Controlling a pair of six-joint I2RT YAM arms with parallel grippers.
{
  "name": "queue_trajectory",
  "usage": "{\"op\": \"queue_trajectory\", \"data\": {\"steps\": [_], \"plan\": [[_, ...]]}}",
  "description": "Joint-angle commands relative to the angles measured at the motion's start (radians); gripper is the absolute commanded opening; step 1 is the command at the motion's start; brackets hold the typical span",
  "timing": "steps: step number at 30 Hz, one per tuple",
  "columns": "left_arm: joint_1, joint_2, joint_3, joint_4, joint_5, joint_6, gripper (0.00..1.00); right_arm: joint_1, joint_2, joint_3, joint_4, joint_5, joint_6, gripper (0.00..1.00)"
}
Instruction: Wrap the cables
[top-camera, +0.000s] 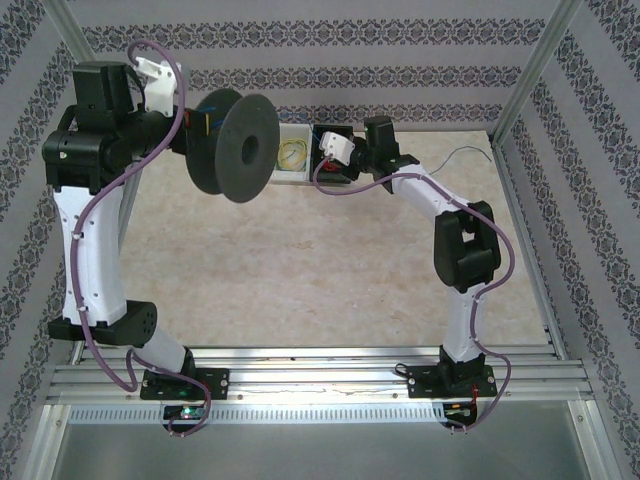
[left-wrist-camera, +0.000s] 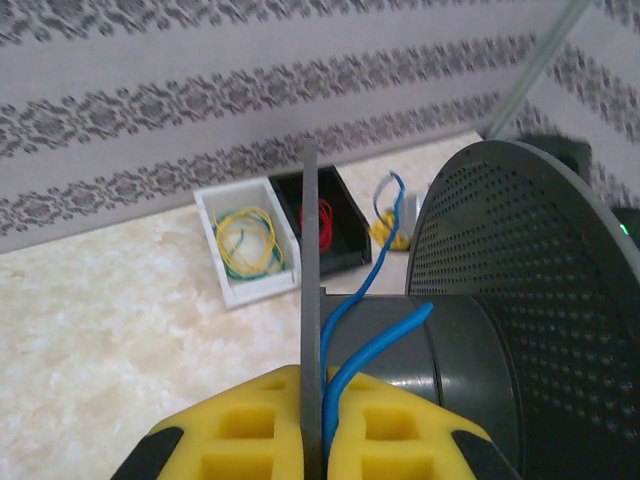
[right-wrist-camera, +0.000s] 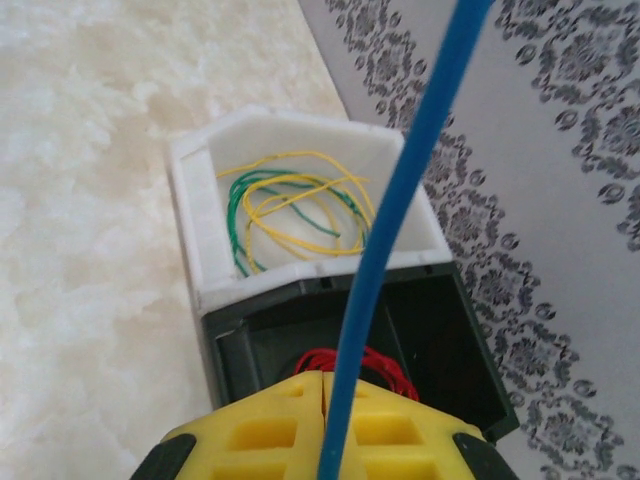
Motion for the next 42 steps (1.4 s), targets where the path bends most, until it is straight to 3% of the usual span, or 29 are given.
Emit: {"op": "queue_trajectory", "data": {"steps": [1, 10, 16, 23, 33, 38, 42], "plan": [[0.02, 0.021, 0.017, 0.282, -0.069, -0.158, 0.0, 0.04, -0.076, -0.009, -0.161, 0.107, -0.042, 0.0], [0.03, 0.146, 0.028, 0.516, -0.214, -0.333, 0.0, 0.229, -0.075, 0.075, -0.596, 0.272, -0.129, 0.0], [0.031, 0.243, 0.092, 0.518, -0.289, -0.357, 0.0, 0.354, -0.132, 0.061, -0.699, 0.303, -0.138, 0.0], [-0.007, 0.353, 0.15, 0.448, -0.376, -0.301, 0.0, 0.502, -0.168, 0.214, -0.772, 0.36, -0.191, 0.0], [-0.168, 0.451, 0.154, 0.342, -0.512, -0.138, 0.0, 0.538, -0.067, 0.636, -0.815, 0.389, -0.322, 0.0], [-0.249, 0.496, 0.149, 0.265, -0.566, -0.063, 0.0, 0.518, 0.037, 0.863, -0.829, 0.403, -0.353, 0.0], [-0.27, 0.477, 0.081, 0.244, -0.572, -0.035, 0.0, 0.489, 0.072, 0.944, -0.797, 0.429, -0.372, 0.0]]}}
